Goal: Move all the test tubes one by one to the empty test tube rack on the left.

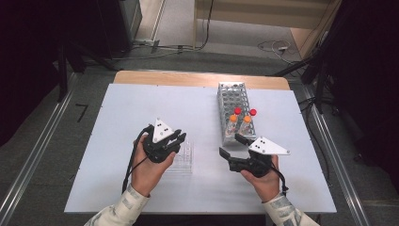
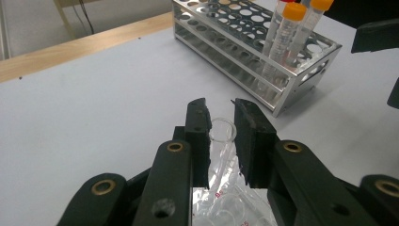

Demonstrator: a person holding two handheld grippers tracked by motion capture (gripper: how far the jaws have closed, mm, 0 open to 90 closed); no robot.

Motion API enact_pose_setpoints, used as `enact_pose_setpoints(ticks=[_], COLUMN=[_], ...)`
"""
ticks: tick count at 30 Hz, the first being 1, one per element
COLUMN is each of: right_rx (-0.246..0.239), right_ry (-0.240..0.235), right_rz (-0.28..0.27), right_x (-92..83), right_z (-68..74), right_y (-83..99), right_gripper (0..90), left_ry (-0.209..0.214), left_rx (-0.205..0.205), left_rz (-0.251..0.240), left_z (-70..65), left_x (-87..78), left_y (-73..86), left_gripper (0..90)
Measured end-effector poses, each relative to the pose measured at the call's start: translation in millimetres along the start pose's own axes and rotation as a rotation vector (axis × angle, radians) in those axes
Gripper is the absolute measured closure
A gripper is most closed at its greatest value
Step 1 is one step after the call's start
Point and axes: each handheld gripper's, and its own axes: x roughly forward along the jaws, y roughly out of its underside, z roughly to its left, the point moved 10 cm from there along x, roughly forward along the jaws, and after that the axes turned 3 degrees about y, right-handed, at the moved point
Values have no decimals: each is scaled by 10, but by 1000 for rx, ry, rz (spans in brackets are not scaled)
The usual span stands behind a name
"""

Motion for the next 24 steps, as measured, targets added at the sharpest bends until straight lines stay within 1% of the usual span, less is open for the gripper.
enact_pose_setpoints(ticks=[5,7,12,15,18,21,23,24], right_rx=[0,-1,1,2,12,10,18,19], right_ry=[2,2,6,12,28,42,53,60], right_rz=[4,4,4,4,11,14,18,17], right_x=[5,7,7,8,13,22,20,20], right_z=[-1,-5,-12,-27,-69,-116,-144,-163], right_y=[9,10,11,13,25,36,43,43], right_gripper=[203,202,203,203,203,207,207,208], left_ry=[4,15,18,23,39,39,41,49], left_rx=[-3,-8,-13,-19,-35,-44,-58,-65], left_rz=[-3,-5,-4,-12,-24,-45,-47,-49], left_z=[-4,-13,-14,-21,-31,-26,-25,-29], left_x=[-7,-5,-8,-11,-20,-30,-29,-27], left_y=[-2,-5,-5,-14,-32,-59,-64,-66], left_gripper=[757,741,722,705,651,568,488,478])
